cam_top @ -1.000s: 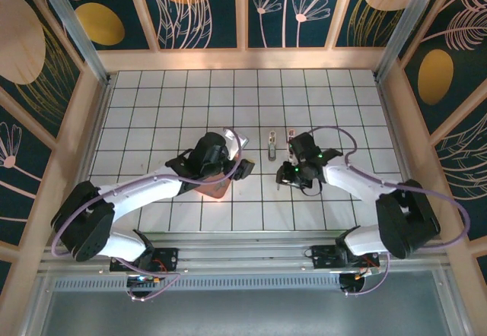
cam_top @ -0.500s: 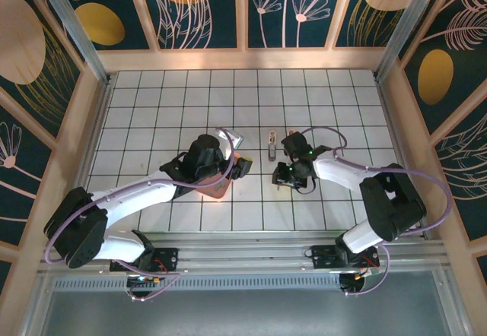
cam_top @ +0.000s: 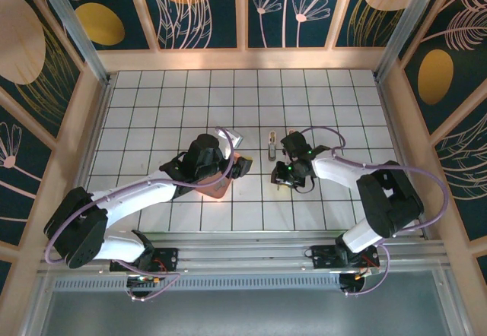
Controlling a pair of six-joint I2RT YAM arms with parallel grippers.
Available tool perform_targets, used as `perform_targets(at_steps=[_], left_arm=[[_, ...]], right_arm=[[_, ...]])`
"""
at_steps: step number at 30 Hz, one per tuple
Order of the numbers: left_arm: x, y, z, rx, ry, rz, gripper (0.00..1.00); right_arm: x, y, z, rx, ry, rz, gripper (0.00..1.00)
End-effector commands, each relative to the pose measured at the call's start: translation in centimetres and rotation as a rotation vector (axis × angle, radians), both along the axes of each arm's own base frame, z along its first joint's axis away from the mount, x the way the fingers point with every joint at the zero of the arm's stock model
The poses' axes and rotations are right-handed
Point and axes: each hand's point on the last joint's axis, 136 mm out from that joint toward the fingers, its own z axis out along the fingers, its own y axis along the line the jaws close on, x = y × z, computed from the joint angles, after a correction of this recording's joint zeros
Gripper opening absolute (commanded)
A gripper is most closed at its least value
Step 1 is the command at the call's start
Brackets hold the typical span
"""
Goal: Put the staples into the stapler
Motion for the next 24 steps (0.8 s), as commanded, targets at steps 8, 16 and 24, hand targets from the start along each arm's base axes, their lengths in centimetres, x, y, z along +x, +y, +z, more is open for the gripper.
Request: perform_targets(at_steps=[8, 16, 24], left_arm=[[0.1, 0.0, -0.3, -0.007, 0.007, 0.001, 0.79], [0.1, 0.0, -0.3, -0.010, 0.010, 0.001, 0.78], [-0.1, -0.5, -0.5, -0.023, 0.008, -0.025, 0.78]], right_arm=[[-0.7, -0.6, -1.8, -0.036, 0.043, 0.017, 0.28], [-1.4, -1.1, -2.7, -0.044, 0.050, 0.024, 0.22], [-1.3, -1.1, -1.6, 0.111, 0.020, 0.004, 0.16]])
